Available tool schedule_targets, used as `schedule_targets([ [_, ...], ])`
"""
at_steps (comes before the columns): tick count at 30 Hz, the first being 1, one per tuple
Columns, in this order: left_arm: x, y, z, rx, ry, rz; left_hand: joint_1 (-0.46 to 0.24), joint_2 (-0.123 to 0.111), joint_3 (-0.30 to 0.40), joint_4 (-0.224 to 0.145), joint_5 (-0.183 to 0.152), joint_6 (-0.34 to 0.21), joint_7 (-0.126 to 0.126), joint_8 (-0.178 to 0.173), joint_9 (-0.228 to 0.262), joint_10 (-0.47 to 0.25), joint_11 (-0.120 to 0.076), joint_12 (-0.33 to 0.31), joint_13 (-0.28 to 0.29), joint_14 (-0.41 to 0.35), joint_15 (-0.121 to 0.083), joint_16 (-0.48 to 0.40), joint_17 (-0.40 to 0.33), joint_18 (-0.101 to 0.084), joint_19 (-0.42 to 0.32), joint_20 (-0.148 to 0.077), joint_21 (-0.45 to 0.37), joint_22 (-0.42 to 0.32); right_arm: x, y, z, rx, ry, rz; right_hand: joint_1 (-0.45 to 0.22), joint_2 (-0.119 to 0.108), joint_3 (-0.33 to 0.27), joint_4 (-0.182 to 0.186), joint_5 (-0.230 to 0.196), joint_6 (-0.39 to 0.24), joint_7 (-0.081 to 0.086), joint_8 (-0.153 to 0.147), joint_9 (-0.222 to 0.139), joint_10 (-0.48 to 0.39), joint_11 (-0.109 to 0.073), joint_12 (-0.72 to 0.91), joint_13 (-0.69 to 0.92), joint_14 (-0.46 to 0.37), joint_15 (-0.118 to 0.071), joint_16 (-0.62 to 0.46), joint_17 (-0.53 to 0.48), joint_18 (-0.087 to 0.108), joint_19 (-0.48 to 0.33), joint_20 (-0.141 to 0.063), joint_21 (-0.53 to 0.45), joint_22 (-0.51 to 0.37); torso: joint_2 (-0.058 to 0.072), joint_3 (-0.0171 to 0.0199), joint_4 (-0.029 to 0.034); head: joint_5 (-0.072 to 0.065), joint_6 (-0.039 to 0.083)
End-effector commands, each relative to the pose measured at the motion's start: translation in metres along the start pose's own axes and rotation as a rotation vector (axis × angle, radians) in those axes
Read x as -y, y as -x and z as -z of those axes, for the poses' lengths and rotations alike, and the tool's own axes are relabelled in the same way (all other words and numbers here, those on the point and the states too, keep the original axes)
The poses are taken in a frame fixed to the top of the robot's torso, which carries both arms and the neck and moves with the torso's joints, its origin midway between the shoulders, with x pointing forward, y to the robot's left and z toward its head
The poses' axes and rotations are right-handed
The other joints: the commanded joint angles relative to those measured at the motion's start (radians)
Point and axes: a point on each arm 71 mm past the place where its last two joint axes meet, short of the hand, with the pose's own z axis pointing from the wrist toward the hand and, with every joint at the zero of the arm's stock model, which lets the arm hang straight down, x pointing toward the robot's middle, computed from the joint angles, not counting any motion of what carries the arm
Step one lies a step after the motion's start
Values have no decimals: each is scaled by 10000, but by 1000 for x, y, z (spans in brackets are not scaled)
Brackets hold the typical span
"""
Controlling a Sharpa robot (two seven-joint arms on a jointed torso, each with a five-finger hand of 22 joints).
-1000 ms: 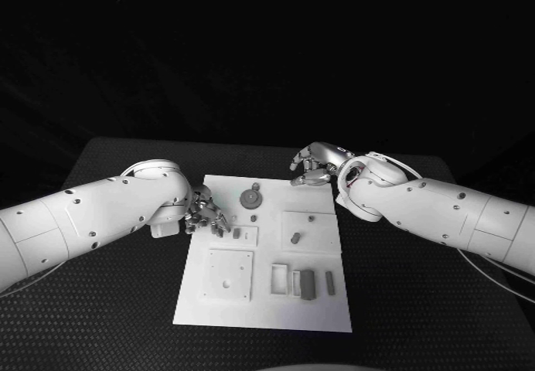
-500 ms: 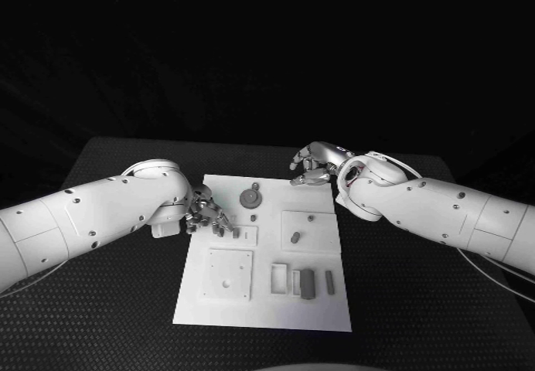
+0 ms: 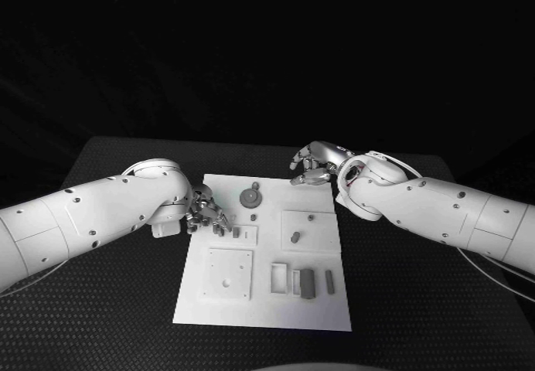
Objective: Assemble the parts on the task board
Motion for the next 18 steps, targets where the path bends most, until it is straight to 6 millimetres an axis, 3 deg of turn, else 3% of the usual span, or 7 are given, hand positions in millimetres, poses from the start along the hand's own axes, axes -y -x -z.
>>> schedule_targets([
  [1, 1, -1, 0, -123, 2, -178, 22, 135, 21, -109, 77, 54, 3, 49, -1, 50, 2, 50, -15, 28, -57, 26, 9, -26, 44, 3, -5, 194, -1, -1, 0, -98, 89, 33, -91, 29, 72, 8, -2, 17, 70, -33, -16, -52, 25, 36, -13, -1, -53, -38, -17, 144, -42, 11, -55, 180, -1, 2, 2, -4, 1],
  [6, 0, -1, 0, -147, 49, -244, 161, 229, 207, -303, 447, 113, -5, 61, -6, 69, -3, 58, -39, 54, -54, 15, 6, -36, 62, 17, 10, 194, 0, -1, 0, -93, 78, 36, -91, 30, 72, 9, -2, 17, 70, -33, -16, -52, 25, 37, -14, -1, -53, -38, -17, 144, -42, 11, -55, 180, 0, 0, -1, -7, -7],
  [18, 1, -2, 0, -161, 55, -279, 282, 200, 679, -328, 525, 207, -21, 102, 2, 103, -18, 71, -76, 99, -53, 9, 6, -52, 107, 40, 36, 197, -1, -1, 0, -97, 88, 34, -95, 32, 72, 10, -2, 18, 70, -31, -16, -52, 25, 38, -15, 0, -52, -37, -17, 144, -42, 12, -55, 180, 1, 6, 0, -17, -17],
])
